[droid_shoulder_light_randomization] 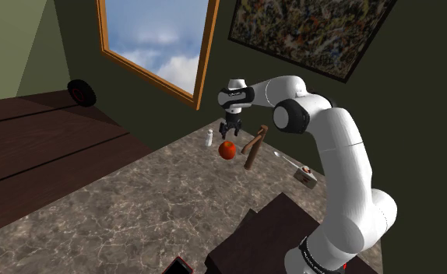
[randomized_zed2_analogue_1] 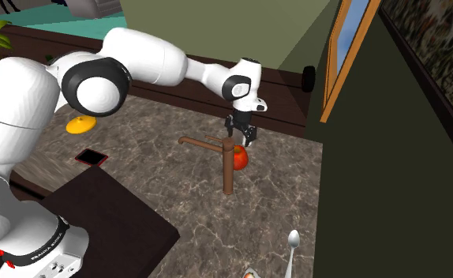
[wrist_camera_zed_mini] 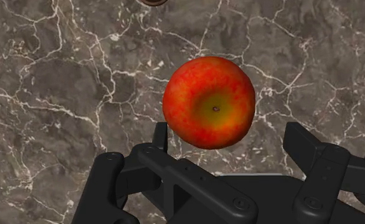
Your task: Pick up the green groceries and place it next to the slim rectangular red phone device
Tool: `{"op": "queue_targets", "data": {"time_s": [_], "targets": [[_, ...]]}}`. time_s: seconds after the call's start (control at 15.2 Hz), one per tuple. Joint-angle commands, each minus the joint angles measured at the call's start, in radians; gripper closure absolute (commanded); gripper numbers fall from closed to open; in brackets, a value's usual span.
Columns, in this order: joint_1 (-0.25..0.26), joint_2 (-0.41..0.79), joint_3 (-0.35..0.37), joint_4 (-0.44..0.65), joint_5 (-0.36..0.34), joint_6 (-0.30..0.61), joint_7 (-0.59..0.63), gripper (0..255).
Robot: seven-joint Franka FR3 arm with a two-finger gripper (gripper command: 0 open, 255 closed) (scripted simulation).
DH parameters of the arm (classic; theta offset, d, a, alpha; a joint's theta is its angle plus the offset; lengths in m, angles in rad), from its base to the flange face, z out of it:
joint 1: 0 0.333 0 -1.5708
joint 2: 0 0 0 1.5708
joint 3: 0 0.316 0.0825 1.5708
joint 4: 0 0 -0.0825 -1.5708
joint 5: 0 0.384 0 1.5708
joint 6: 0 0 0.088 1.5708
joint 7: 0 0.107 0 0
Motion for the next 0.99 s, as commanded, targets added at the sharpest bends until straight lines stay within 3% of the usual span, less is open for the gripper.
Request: {"op": "queue_targets", "data": {"time_s": [0.0,0.73,0.79,0.92], "targets": [[0.0,0.011,0.001,-0.009,0.001,0.02,0.0,0],[-0.001,0.026,0.003,-0.032,0.003,0.058,-0.001,0],[-0.001,0.026,0.003,-0.032,0.003,0.058,-0.001,255],[-0.001,0.026,0.003,-0.032,0.003,0.058,-0.001,255]]}}
